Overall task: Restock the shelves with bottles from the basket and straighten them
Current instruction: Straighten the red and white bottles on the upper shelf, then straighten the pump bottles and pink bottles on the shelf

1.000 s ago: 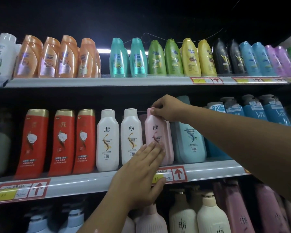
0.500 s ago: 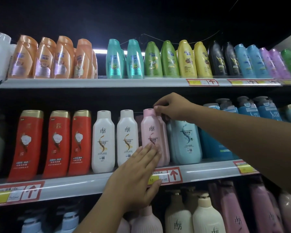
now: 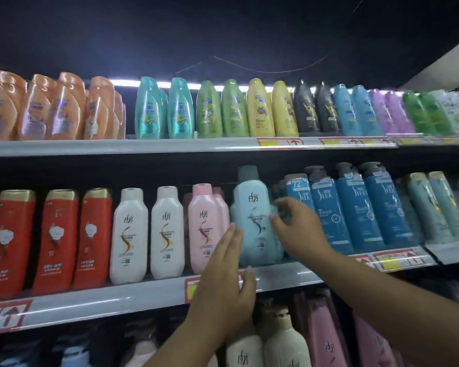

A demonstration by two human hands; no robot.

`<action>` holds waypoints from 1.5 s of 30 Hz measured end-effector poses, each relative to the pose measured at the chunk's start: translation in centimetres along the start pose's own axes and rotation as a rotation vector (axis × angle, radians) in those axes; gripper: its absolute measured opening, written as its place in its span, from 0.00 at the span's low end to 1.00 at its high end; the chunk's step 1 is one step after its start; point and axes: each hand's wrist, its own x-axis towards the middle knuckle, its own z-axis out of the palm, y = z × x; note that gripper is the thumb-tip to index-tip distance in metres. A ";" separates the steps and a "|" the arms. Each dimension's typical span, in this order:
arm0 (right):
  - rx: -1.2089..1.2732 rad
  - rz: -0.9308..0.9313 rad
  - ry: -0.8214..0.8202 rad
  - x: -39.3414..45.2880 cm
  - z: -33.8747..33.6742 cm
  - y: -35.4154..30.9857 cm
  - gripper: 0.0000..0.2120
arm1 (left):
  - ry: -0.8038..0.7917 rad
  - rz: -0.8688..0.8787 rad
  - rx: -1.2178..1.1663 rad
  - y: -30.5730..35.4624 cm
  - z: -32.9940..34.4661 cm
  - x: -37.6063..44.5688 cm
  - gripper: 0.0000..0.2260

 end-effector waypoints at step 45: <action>0.033 0.344 -0.262 -28.7 3.4 14.2 0.25 | -0.218 -0.654 -0.192 2.4 12.2 -18.6 0.24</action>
